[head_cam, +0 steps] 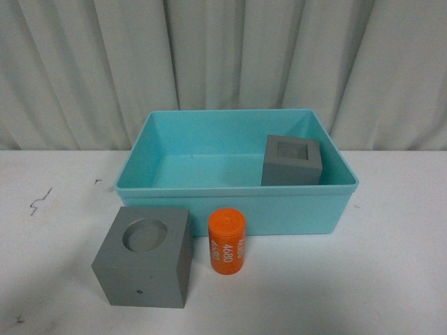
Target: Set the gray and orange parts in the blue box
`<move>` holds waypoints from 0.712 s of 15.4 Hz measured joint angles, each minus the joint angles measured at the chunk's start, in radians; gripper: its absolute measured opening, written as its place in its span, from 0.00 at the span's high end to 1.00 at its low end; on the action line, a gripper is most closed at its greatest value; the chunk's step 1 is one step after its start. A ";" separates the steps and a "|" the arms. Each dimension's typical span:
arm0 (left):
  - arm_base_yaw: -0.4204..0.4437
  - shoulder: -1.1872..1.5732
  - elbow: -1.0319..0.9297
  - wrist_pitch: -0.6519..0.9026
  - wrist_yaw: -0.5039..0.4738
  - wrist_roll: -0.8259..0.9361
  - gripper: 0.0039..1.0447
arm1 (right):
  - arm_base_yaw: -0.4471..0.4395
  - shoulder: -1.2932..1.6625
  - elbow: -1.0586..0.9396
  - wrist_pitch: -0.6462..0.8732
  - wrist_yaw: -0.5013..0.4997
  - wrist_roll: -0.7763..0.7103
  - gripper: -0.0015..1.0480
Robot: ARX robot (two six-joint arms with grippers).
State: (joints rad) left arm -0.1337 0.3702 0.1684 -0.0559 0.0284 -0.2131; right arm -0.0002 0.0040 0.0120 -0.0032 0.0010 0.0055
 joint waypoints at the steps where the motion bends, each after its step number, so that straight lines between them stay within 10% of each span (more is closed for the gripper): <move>1: -0.071 0.104 0.029 0.101 -0.027 -0.029 0.06 | 0.000 0.000 0.000 -0.001 0.000 0.000 0.07; 5: -0.153 0.714 0.199 0.456 -0.001 -0.074 0.06 | 0.000 0.000 0.000 0.000 0.000 0.000 0.06; 11: -0.151 1.213 0.474 0.352 0.007 -0.007 0.06 | 0.000 0.000 0.000 0.000 0.000 0.000 0.06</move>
State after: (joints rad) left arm -0.2844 1.5837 0.6422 0.2958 0.0357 -0.2199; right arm -0.0002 0.0040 0.0120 -0.0036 0.0010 0.0055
